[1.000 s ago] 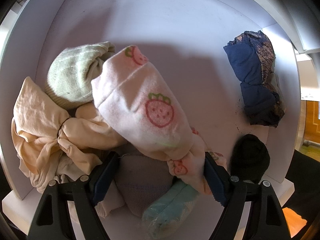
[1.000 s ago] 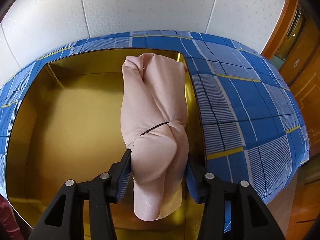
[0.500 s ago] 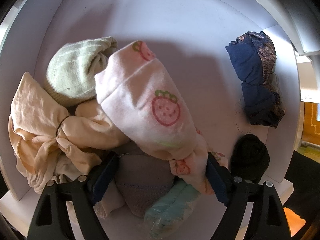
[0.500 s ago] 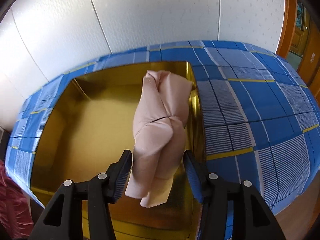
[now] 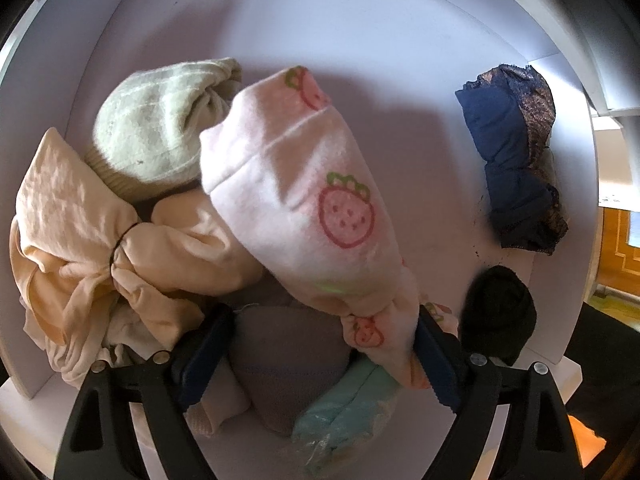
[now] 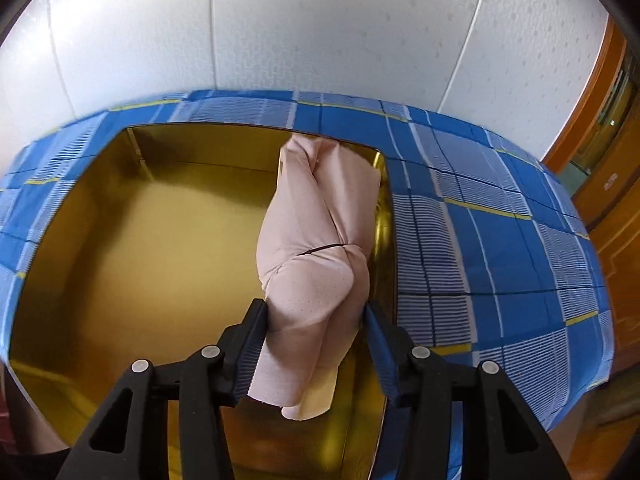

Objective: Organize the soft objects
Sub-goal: 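Open the right gripper to drop the peach cloth in the box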

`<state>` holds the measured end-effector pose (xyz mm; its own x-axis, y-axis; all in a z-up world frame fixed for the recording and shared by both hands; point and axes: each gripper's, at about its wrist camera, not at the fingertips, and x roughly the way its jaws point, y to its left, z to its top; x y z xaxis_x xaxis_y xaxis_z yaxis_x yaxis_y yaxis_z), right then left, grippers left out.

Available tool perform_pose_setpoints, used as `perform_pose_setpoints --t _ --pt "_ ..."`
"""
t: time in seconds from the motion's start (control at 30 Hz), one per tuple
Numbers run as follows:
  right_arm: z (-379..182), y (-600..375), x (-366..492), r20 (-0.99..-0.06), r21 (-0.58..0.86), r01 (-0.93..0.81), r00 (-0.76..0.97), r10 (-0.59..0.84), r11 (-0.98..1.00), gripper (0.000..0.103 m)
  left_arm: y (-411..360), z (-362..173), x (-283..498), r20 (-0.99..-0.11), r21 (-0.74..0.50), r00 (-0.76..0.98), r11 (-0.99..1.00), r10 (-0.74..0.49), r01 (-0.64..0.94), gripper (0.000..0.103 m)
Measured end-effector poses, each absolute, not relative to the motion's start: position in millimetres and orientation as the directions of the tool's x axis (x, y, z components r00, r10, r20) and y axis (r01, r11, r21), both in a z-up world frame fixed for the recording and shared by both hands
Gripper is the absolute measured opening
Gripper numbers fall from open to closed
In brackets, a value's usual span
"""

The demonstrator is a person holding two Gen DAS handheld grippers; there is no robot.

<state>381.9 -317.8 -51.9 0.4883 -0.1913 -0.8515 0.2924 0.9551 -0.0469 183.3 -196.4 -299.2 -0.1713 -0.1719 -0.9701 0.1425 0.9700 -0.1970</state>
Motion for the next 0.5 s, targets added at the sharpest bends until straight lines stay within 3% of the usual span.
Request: perform_pose_setpoints --t 0.13,0.3,0.5 --pt "-41 -317 365 -0.826 0.025 0.239 0.553 -0.114 0.971 0.051 -191 -301 184 -0.967 -0.211 -0.171 0.970 -0.190 0.118 0.087" --pt "-23 -323 315 -0.730 0.196 0.173 0.683 0.025 0.965 0.051 -190 -304 183 -0.967 -0.215 -0.170 0.969 -0.193 0.123 0.086" --pt "-21 -315 247 -0.643 0.302 -0.027 0.732 0.225 0.953 0.051 -187 -303 184 -0.965 -0.223 -0.167 0.967 -0.200 0.127 0.086"
